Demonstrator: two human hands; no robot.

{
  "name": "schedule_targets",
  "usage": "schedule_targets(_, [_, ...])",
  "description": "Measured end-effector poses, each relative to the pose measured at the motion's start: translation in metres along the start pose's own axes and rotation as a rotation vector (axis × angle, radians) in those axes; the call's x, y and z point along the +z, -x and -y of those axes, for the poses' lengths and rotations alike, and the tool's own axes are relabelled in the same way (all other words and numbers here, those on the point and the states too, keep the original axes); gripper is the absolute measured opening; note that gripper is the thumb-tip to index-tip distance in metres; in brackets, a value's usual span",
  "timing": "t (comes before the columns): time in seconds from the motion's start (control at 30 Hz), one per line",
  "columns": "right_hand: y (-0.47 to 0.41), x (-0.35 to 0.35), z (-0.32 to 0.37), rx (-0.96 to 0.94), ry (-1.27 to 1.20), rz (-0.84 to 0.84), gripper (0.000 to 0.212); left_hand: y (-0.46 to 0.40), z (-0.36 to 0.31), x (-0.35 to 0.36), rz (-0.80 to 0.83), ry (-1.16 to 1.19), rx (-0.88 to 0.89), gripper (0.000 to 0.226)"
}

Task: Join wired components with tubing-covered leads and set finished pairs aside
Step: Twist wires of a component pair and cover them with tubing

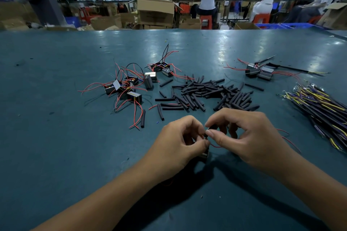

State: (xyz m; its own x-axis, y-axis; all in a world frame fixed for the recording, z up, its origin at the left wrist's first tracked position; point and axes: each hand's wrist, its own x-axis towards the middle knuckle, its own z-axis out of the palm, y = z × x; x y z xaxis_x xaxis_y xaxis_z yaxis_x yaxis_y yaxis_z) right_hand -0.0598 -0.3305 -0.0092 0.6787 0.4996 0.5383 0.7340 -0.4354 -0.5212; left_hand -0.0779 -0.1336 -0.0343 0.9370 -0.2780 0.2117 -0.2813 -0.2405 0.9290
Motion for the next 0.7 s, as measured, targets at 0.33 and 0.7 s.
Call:
schedule_targets(0.33, [0.0002, -0.002, -0.0037, 0.082, -0.075, -0.009, 0.01, -0.0027, 0.0064, -0.006, 0.032, 0.182, -0.105, 0.01])
schedule_targets(0.7, [0.0006, 0.0002, -0.0027, 0.1, -0.115, 0.002, 0.012, -0.0052, 0.0058, -0.0052, 0.064, 0.163, -0.047, 0.014])
